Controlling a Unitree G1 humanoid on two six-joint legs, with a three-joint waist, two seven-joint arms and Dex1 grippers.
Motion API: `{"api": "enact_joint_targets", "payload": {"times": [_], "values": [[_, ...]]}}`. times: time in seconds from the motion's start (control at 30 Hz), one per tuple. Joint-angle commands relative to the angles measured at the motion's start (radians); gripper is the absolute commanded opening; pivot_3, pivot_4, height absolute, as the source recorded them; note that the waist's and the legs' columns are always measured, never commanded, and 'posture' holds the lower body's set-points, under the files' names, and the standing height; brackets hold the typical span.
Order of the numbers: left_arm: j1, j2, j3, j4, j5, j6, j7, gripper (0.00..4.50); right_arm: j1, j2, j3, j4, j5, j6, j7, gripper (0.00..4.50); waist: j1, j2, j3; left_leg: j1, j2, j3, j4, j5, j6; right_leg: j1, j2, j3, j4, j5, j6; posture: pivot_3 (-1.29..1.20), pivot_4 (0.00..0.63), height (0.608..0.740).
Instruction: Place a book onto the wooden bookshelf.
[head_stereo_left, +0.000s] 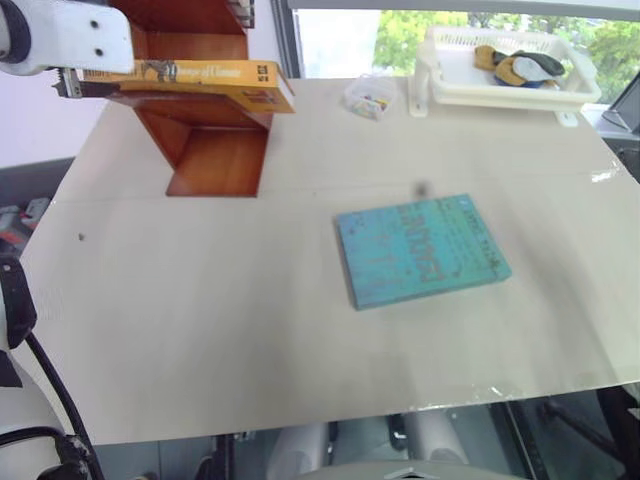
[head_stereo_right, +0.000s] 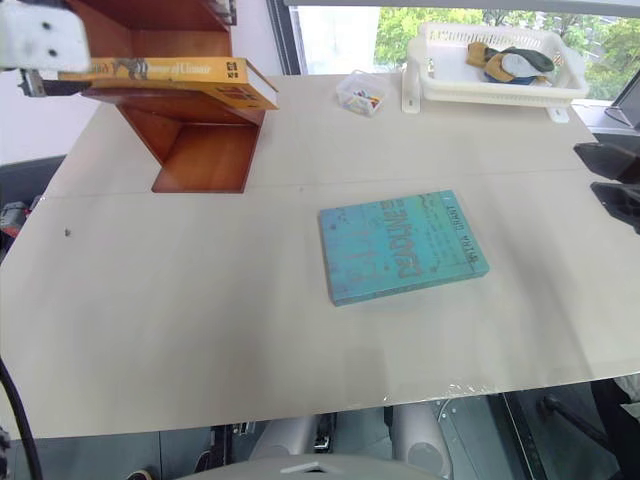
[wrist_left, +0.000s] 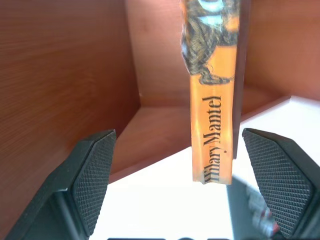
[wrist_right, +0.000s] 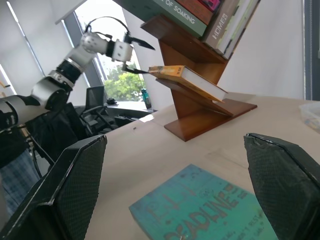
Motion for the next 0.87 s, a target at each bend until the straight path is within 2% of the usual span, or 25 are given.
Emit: {"api": "enact_joint_targets", "payload": {"times": [0.03,0.1,0.2,0.3,0.4,0.5,0.6,0.77,0.87], "values": [[0.181,-0.025,0.259,-0.252,-0.448,0.189,-0.213,4.41,0.018,-0.026,-0.046,-0.007,0.0,-0.02,0.045,4.5,0.003,0.002,-0.001,0.0,0.0,0.001,0.0,0.0,0.0,0.0,-0.001,0.0,0.002,0.0,0.0,0.0,0.15,0.74],[0.333,-0.061,0.376,-0.424,-0.633,0.355,-0.237,4.41,0.039,-0.023,-0.046,-0.006,-0.013,-0.03,0.045,4.5,0.003,0.004,-0.003,0.0,0.0,0.0,0.002,0.002,-0.003,0.0,-0.002,0.0,0.002,0.0,0.0,0.0,0.15,0.74],[0.619,-0.164,0.515,-0.752,-0.842,0.62,-0.14,4.41,0.086,-0.026,-0.043,0.009,-0.047,-0.057,0.051,4.5,0.002,0.005,-0.003,0.001,0.001,0.001,0.004,0.002,-0.003,0.0,-0.005,0.0,0.006,0.0,0.0,0.0,0.15,0.74],[0.915,-0.249,0.581,-1.006,-0.901,0.863,0.011,4.41,0.15,-0.027,-0.02,0.037,-0.115,-0.117,0.063,4.5,-0.002,0.005,-0.003,0.002,0.002,0.002,0.007,0.0,0.0,0.0,-0.005,0.002,0.008,0.0,0.0,0.0,0.15,0.74],[1.095,-0.335,0.636,-1.117,-0.957,0.98,0.123,4.41,0.208,-0.016,0.019,0.066,-0.21,-0.211,0.044,4.5,-0.003,0.004,-0.004,0.005,0.002,0.004,0.007,-0.001,0.0,0.002,-0.005,0.004,0.009,0.0,0.0,0.0,0.15,0.74],[1.272,-0.42,0.645,-1.167,-0.977,1.007,0.19,4.41,0.242,0.016,0.057,0.137,-0.328,-0.36,-0.01,4.5,-0.001,0.004,-0.004,0.007,0.002,0.003,0.008,0.0,0.0,0.004,-0.004,0.004,0.012,0.0,0.0,0.0,0.15,0.74],[1.386,-0.479,0.596,-1.175,-0.947,0.96,0.237,4.41,0.249,0.034,0.069,0.209,-0.374,-0.431,-0.016,4.5,0.001,0.005,-0.004,0.021,0.002,0.004,0.007,-0.001,0.0,0.017,-0.004,0.004,0.009,0.0,0.0,0.0,0.15,0.74],[1.468,-0.576,0.503,-1.126,-0.909,0.885,0.302,4.41,0.262,0.091,0.079,0.247,-0.418,-0.527,-0.049,4.5,0.002,0.006,-0.004,0.033,0.003,0.002,0.007,-0.001,0.0,0.034,-0.003,0.002,0.001,-0.002,-0.003,0.0,0.15,0.74],[1.469,-0.609,0.487,-1.101,-0.914,0.866,0.331,4.41,0.271,0.108,0.079,0.238,-0.419,-0.525,-0.058,4.5,0.001,0.006,-0.004,0.034,0.003,0.003,0.006,-0.001,0.0,0.034,-0.003,0.003,0.0,-0.002,-0.003,0.0,0.15,0.74]]}}
